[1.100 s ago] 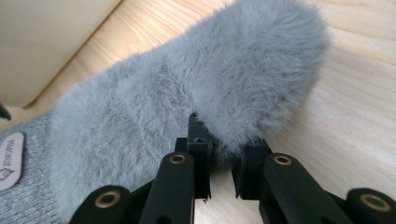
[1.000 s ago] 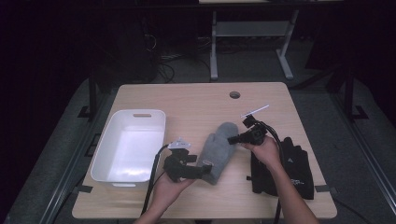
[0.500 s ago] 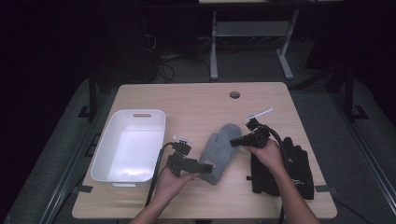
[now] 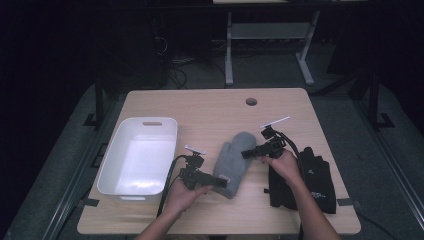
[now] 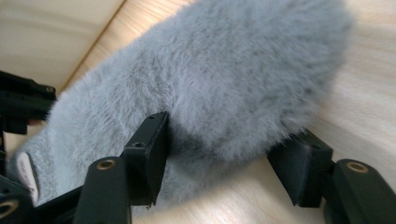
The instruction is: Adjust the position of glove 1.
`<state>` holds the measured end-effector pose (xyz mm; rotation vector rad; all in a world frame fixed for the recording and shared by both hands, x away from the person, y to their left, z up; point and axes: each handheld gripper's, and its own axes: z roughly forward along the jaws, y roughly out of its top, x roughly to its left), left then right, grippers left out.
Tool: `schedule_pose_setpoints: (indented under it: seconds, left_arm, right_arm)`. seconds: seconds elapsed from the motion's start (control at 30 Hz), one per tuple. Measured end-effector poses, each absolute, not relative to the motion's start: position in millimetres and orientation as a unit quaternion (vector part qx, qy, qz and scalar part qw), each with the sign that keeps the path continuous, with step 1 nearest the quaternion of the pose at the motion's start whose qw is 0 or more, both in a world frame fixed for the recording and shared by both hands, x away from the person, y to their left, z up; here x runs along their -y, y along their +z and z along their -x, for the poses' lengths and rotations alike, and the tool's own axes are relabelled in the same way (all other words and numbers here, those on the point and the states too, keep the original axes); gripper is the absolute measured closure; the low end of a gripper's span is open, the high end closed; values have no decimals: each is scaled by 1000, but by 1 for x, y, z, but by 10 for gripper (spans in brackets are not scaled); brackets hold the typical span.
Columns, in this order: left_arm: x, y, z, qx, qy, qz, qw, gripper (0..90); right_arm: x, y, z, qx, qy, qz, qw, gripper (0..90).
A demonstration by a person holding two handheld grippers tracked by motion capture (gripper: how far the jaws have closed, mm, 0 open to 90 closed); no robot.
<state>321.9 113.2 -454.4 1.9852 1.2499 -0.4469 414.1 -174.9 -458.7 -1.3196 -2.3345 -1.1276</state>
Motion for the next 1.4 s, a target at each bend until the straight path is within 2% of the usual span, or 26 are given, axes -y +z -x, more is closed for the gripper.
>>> schedule_pose_setpoints:
  seconds: [0.17, 0.27, 0.3, 0.43, 1.13, 1.4]
  left_arm:
    - [-115, -454, -322, -476, -174, -780, 367, 402]
    - [-115, -453, -322, -470, -171, -784, 368, 439]
    - [-115, -452, -321, -466, -167, -787, 369, 448]
    - [-116, -451, -320, -461, -165, -788, 374, 466]
    - [-124, -439, -316, -447, -160, -787, 394, 456]
    - [-117, -421, -306, -431, -134, -796, 404, 455]
  right_arm:
    - [170, -466, -417, 785, -387, 463, 137, 415]
    - [164, -468, -417, 787, -388, 459, 141, 542]
    - [163, -467, -416, 788, -392, 454, 139, 614]
    - [159, -463, -414, 796, -393, 442, 128, 724]
    - [161, -438, -405, 803, -405, 425, 100, 775]
    - [165, -423, -402, 800, -417, 420, 96, 779]
